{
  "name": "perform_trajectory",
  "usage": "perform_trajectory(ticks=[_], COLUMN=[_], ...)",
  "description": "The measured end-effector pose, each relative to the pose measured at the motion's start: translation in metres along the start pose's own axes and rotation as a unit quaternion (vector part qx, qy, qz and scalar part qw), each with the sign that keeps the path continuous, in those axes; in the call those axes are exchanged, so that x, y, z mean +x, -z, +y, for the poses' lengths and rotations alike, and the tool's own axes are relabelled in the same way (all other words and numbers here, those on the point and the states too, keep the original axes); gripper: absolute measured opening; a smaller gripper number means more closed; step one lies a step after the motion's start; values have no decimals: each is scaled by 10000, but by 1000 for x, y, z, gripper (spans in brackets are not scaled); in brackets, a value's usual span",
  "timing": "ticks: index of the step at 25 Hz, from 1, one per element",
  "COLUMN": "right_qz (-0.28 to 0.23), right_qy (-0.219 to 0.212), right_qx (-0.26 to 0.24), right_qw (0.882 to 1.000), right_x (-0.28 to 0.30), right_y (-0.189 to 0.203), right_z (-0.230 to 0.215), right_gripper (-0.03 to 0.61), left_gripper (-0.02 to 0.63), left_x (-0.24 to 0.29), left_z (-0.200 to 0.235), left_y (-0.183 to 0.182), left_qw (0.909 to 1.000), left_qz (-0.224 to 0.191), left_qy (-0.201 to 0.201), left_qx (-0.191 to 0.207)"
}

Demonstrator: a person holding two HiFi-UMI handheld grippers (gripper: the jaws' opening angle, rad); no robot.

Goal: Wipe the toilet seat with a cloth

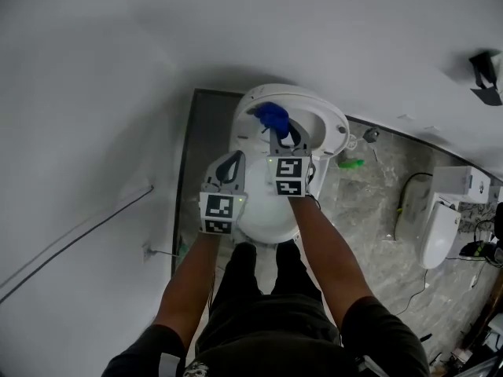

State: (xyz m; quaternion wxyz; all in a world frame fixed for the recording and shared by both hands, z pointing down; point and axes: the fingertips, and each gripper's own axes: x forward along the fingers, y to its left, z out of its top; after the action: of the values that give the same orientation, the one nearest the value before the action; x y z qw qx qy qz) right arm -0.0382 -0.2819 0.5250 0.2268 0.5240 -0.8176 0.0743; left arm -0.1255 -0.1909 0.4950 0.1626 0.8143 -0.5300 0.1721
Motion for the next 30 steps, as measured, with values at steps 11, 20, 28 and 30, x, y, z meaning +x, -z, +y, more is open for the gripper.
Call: perform_trajectory(ticks=[11, 20, 28, 30], right_qz=[184, -263, -684, -801], right_qy=[196, 68, 50, 141], right_qx=[198, 769, 1032, 985], right_qw=[9994, 9967, 9923, 9918], right_x=[-83, -135, -162, -168], right_y=[45, 24, -4, -15], right_z=[-28, -17, -29, -33], right_gripper=[98, 98, 98, 98], left_gripper=[120, 111, 71, 69], left_x=[91, 133, 111, 97], left_z=[17, 5, -4, -6], left_y=[-52, -52, -48, -46], left_qw=[9861, 9581, 9389, 9439], left_qz=[161, 336, 266, 204], left_qy=[-4, 224, 193, 339], left_qx=[1652, 2834, 3426, 3280])
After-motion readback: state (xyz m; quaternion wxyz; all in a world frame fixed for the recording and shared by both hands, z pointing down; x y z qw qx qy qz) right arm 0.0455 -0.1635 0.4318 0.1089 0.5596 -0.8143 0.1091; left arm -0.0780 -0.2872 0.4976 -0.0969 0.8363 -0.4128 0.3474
